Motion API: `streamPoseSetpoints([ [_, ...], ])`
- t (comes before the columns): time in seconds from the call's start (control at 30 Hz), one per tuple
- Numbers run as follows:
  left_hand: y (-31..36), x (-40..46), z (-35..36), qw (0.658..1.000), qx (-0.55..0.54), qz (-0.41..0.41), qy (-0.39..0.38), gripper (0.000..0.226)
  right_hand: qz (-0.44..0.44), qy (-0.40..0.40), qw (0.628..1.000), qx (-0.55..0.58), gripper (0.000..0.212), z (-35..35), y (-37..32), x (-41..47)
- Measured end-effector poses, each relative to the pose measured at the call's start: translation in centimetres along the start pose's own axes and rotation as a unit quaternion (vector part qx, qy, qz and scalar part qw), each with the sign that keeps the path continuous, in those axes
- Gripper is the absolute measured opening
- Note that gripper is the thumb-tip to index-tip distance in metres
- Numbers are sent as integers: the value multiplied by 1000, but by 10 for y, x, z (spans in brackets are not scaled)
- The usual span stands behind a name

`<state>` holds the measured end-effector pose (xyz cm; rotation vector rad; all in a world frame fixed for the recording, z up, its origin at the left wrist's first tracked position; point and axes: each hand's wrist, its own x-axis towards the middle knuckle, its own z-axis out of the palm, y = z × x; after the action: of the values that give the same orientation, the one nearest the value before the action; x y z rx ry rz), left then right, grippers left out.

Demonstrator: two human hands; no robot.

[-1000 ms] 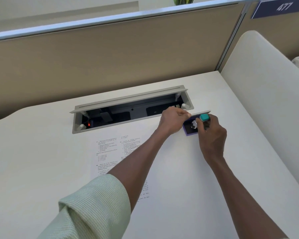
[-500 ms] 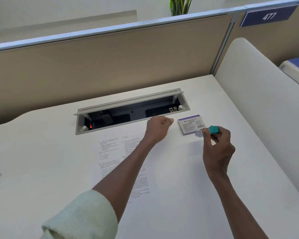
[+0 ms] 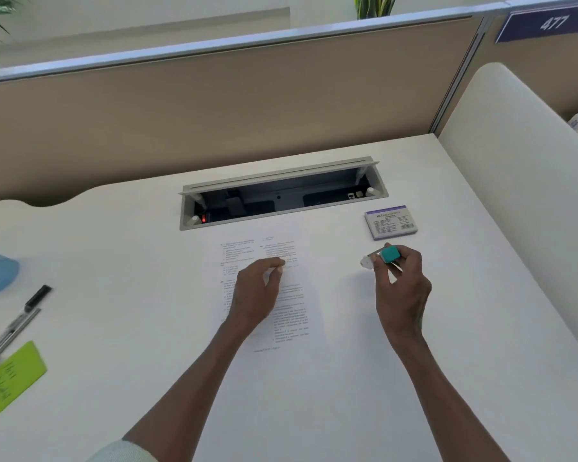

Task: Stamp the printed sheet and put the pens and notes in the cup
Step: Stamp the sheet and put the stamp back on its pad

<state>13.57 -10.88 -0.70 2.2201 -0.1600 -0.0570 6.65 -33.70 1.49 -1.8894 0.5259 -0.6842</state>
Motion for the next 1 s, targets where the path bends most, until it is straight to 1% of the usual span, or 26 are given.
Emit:
streamPoseSetpoints([
  [0.07,-10,-20,-6,1000,21,18,3,28,-7,-19,1000,2,26,4,-3,-10],
  [0.27,-28,-67,-14,991,102,79,-20,47,-3,-67,998,-15,27,11,-9,-33],
  [0.4,-39,-82,-10,985,156,59,-46,53,-9,-88,996,-26,27,10,-13,-41],
  [0.57,-46,-77,-4,974,215,39,-60,50,-20,-107,993,-39,31,10,-15,-55],
  [0.73,-50,-72,1,960,271,49,-45,49,-29,-133,989,-52,31,13,-12,-69],
  [0.83,-52,-72,1,958,280,47,-43,50,-41,-152,985,-69,33,14,-9,-78],
  [1.0,-52,-71,1,955,287,54,-42,50,-85,-193,971,-115,36,17,-4,-95],
])
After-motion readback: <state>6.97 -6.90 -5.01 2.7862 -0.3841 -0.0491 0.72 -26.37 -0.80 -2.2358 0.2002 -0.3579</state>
